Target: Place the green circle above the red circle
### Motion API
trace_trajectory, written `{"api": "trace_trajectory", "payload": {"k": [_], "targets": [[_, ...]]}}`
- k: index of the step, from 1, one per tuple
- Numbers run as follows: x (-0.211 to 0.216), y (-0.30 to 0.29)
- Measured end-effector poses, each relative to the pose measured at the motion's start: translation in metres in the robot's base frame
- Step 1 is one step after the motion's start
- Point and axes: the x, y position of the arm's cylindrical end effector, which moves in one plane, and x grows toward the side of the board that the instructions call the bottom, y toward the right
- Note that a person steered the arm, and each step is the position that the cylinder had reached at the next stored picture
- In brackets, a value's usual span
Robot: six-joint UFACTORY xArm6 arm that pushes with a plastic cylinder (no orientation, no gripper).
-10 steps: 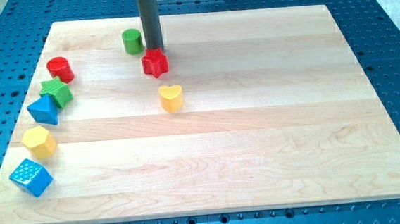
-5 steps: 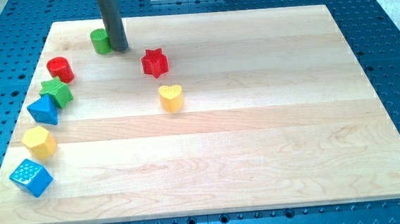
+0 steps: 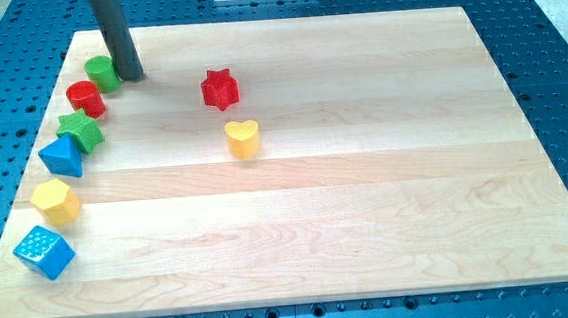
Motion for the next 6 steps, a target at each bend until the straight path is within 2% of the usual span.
{"api": "trace_trajectory", "payload": {"k": [4,6], "targets": [[0.006,-0.007],[-0.011,0.12]]}}
